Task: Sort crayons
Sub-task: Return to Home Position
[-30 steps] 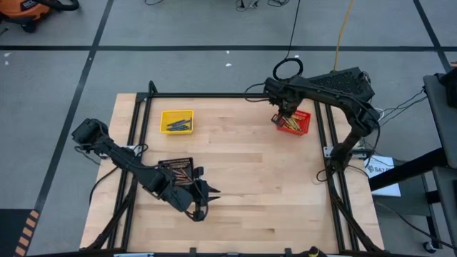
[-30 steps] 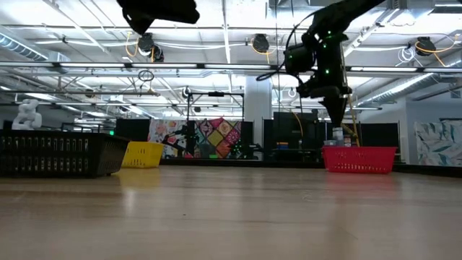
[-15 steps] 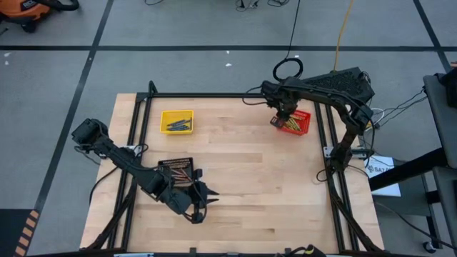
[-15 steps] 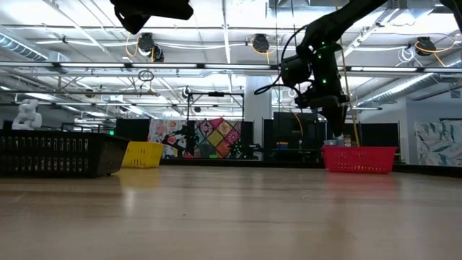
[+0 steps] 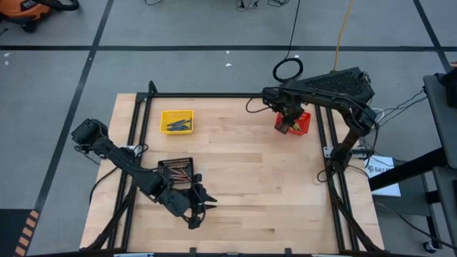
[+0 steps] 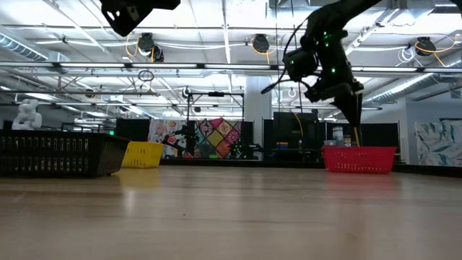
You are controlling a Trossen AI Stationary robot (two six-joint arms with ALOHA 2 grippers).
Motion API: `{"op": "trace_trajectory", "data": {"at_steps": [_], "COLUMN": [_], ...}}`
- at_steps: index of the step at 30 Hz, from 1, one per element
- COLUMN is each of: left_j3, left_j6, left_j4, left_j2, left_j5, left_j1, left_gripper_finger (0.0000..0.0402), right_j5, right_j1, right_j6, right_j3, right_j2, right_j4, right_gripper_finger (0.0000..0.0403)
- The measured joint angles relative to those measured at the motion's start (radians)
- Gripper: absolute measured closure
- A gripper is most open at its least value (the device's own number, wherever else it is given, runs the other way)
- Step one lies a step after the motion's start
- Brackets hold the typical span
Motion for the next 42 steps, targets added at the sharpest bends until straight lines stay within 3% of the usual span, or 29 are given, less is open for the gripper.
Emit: {"op": "trace_trajectory", "data": {"at_steps": [5, 12, 22, 29, 36, 42], "left_j3": [0.0, 0.0, 0.0, 0.0, -0.013, -0.131], "left_j6": [-0.027, -0.048, 0.179, 0.213, 0.292, 0.316], "left_j4": [0.004, 0.036, -0.015, -0.166, -0.216, -0.193], "left_j2": [0.0, -0.057, -0.354, -0.546, -0.69, -0.827], "left_j5": [0.0, -0.005, 0.001, 0.018, -0.002, -0.01], "left_j1": [0.0, 0.016, -0.056, -0.116, -0.167, -0.205], "left_gripper_finger": [0.0322, 0.0322, 0.0322, 0.0322, 0.0322, 0.0322], "right_j5": [-0.001, -0.001, -0.005, -0.076, -0.075, -0.076], "right_j1": [0.066, 0.16, 0.277, 0.317, 0.336, 0.335], "right_j6": [-0.005, 0.148, 0.129, 0.163, 0.14, 0.076], "right_j3": [0.0, -0.001, 0.0, 0.0, 0.0, 0.0], "right_j2": [-0.065, -0.188, -0.583, -0.833, -0.962, -1.008], "right_j4": [-0.055, -0.1, 0.06, 0.122, 0.26, 0.312], "right_gripper_finger": [0.0292, 0.0292, 0.0292, 0.0292, 0.0292, 0.0292]}}
